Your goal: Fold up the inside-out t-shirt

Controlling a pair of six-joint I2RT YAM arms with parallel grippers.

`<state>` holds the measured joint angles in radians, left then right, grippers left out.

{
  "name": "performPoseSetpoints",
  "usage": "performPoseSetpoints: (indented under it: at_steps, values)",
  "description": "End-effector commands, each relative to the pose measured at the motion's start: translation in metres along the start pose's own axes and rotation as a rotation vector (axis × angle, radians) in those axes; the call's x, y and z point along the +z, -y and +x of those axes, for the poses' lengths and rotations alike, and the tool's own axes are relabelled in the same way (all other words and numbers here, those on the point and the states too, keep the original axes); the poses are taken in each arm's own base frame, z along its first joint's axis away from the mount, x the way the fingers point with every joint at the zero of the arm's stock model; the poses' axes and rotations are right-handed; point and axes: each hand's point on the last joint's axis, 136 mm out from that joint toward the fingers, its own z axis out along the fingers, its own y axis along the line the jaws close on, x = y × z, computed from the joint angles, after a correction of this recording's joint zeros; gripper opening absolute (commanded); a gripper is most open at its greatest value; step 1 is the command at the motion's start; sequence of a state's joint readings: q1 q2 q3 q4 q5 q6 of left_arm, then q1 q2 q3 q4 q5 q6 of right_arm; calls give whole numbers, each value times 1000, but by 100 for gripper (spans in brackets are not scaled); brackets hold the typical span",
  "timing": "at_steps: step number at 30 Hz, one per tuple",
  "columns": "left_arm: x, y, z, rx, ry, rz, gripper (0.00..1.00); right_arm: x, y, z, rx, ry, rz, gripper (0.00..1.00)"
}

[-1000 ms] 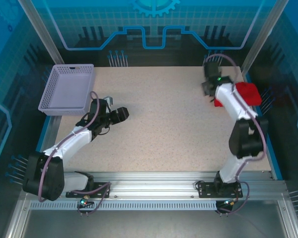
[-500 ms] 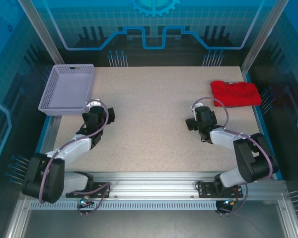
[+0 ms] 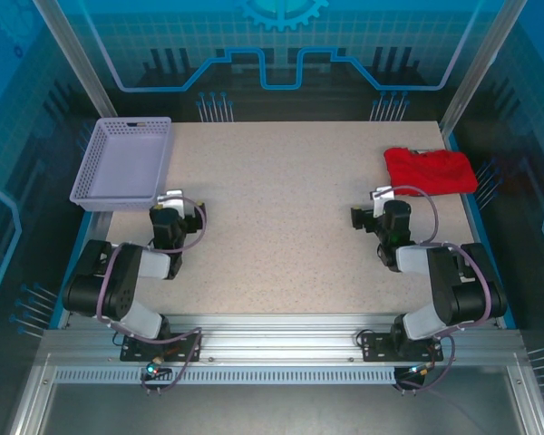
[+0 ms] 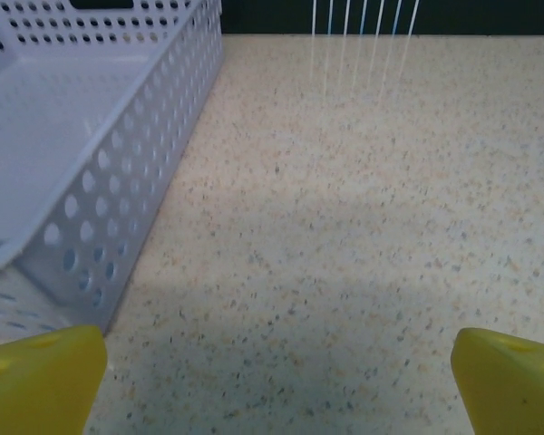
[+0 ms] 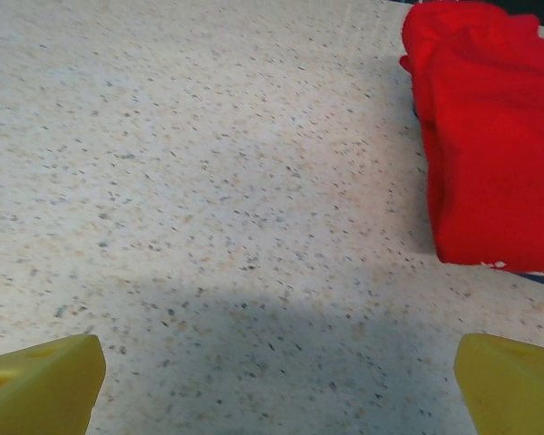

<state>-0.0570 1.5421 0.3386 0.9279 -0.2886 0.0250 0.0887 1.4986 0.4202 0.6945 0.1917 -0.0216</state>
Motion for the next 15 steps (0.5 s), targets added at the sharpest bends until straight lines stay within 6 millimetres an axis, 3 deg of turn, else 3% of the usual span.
performPoseSetpoints:
  at_steps: [1,15]
  values:
    - [6,13,-14,-28,23,85,99,0,-3,-19,34,81,-36,100]
    - [5,4,-15,-43,37,34,99,0,-3,-19,34,78,-42,100]
